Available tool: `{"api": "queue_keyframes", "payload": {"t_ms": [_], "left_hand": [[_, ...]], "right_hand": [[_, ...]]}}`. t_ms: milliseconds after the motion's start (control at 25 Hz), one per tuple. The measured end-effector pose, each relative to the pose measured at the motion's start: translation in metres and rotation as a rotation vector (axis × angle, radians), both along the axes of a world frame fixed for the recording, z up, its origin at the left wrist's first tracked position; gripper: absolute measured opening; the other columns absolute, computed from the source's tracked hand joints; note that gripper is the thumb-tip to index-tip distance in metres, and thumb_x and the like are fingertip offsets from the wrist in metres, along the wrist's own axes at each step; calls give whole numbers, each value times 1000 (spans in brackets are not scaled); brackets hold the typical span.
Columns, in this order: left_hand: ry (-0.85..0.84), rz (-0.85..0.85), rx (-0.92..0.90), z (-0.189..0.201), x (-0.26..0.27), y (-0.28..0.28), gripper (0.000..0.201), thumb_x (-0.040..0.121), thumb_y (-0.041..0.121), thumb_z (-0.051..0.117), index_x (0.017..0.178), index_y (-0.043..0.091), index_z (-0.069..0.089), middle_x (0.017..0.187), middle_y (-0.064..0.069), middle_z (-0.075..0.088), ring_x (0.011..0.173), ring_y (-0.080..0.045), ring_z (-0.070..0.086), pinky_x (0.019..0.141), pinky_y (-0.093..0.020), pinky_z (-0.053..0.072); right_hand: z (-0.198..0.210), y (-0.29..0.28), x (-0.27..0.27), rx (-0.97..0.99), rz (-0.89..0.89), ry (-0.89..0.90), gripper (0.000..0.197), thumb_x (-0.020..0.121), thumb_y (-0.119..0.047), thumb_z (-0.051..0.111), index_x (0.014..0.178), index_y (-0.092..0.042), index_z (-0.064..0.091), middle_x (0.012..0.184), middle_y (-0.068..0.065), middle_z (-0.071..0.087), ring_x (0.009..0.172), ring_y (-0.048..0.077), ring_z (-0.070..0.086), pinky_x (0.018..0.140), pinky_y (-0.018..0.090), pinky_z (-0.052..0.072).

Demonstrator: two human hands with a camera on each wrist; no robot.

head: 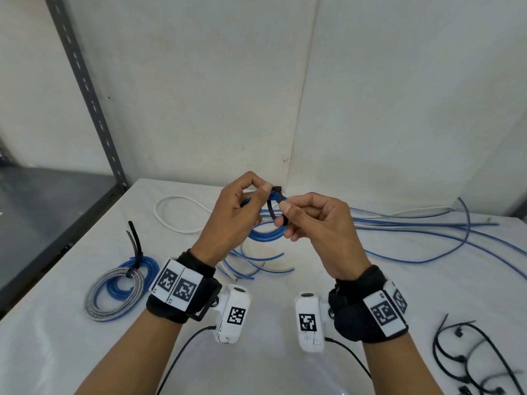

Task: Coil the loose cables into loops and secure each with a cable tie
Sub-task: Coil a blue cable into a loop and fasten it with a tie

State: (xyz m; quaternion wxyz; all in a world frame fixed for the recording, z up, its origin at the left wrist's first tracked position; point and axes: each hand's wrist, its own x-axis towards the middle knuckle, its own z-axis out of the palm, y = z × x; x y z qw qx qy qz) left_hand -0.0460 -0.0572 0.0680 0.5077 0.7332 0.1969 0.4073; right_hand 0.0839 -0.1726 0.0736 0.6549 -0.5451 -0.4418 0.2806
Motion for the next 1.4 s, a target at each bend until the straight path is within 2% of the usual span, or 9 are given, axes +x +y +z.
{"api": "queue_keyframes", "payload": {"t_ms": [80,200,360,480,680,880,1040,1240,1400], "left_hand": [[10,3,21,0,-1,0,21,106,25,53,91,12,59,53,8,37,56,-19,33,60,-39,44],[30,3,89,0,-1,-1,21,106,26,53,88,17,59,55,-6,34,56,-35,31,54,-50,37],[34,40,258,-1,-1,-1,12,105,22,54,100,17,64,54,10,47,52,-14,33,52,-30,32],[55,59,446,-4,-2,-2,10,105,21,55,106,17,64,53,-4,45,49,-17,34,50,-29,31],[78,49,599,-2,-2,-7,7,103,13,57,99,13,62,54,14,42,47,-11,30,51,-17,25],[78,-35,535,-3,-2,-9,12,105,15,55,95,11,59,52,-1,35,48,-14,27,50,-21,25],[110,-160,506,-6,4,-19,14,106,19,54,94,14,60,55,-7,43,49,-18,29,50,-29,27],[161,-318,471,-6,11,-33,20,105,24,54,92,12,62,62,-11,51,50,-13,30,51,-27,26],[120,-332,390,-2,8,-36,23,104,29,56,87,13,62,65,-14,52,51,-27,32,50,-35,26]], "right_hand": [[0,0,0,6,-8,6,11,94,-10,68,95,0,72,78,16,75,57,20,63,56,24,53],[1,0,1,7,-14,25,10,94,-10,67,94,-2,73,77,16,75,56,19,61,56,24,52],[1,-1,3,5,1,71,11,95,-10,66,92,-1,72,75,14,73,54,16,60,54,22,50],[0,1,2,29,-25,130,12,94,-10,67,95,1,71,74,13,73,53,13,59,54,21,50],[0,0,7,40,26,232,34,87,-20,68,116,-1,69,75,11,70,57,14,57,59,20,50],[4,-3,11,-13,-9,157,9,93,-13,67,93,-13,76,65,-3,62,63,14,45,60,25,37],[9,-6,18,18,-162,175,14,98,-11,61,88,-14,70,60,-16,56,55,1,44,63,23,34],[3,-4,31,94,-365,246,12,99,-13,63,88,-13,68,60,-11,49,58,8,37,58,22,35],[2,-2,24,102,-323,197,12,101,-13,59,90,-13,63,68,-5,54,60,11,44,60,26,40]]}}
